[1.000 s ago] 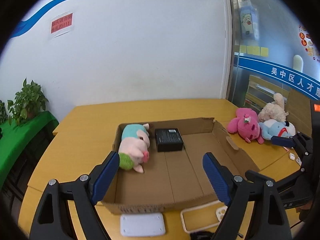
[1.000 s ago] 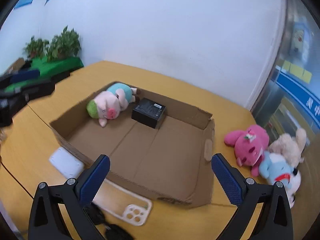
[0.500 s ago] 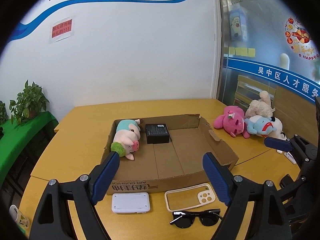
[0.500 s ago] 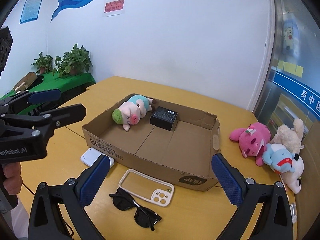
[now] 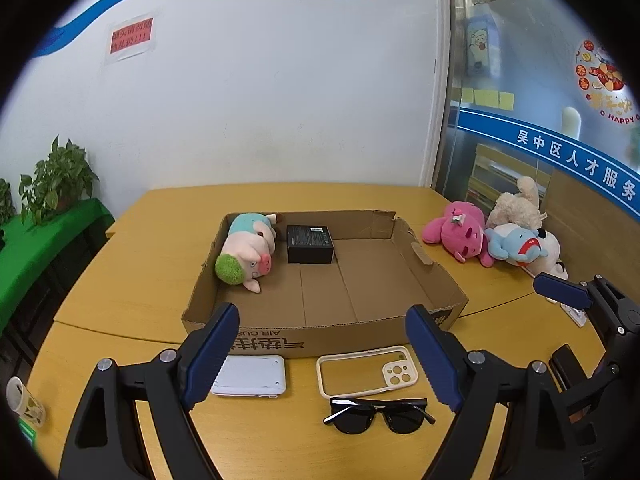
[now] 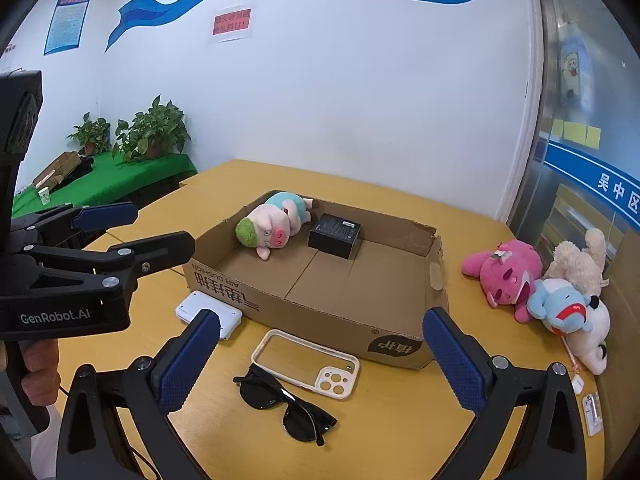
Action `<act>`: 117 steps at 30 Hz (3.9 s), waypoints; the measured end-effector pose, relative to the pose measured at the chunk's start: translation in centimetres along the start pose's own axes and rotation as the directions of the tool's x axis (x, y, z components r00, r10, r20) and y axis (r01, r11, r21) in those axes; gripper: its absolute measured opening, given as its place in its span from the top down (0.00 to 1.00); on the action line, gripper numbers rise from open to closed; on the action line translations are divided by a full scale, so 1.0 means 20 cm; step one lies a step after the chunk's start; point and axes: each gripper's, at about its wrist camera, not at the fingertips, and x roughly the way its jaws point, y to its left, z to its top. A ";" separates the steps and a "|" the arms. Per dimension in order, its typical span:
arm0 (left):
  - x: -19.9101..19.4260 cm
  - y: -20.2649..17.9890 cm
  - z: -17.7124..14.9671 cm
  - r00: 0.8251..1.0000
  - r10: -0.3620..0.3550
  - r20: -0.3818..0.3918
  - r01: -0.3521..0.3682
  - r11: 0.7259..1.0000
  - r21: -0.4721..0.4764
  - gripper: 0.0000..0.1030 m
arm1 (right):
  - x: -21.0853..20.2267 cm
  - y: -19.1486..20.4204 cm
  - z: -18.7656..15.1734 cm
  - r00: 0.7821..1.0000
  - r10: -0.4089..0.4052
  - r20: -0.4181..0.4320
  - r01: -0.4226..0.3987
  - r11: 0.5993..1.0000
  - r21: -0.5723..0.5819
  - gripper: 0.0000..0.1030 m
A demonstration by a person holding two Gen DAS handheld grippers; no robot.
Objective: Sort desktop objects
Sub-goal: 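Withdraw both open tools up from the cardboard box, then close the right tool on the black sunglasses while the left tool grips them too, then lift the sunglasses with both tools and carry them over the cardboard box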
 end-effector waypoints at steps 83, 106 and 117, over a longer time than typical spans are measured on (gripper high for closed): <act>0.54 -0.16 -0.15 0.868 -0.357 -0.345 0.326 0.934 -0.146 0.91 | 0.41 -0.07 -0.41 0.904 0.407 -0.128 -0.387 0.909 0.157 0.87; 0.93 -0.47 0.80 0.870 -0.438 -0.227 0.466 0.881 0.086 0.93 | 0.58 -0.70 0.40 0.961 0.259 0.101 -0.275 0.936 0.219 0.89; 1.70 -0.41 0.84 0.794 -0.471 -0.384 0.493 0.869 -0.044 0.93 | 1.28 -0.99 0.45 0.940 0.330 -0.092 -0.273 0.884 0.379 0.89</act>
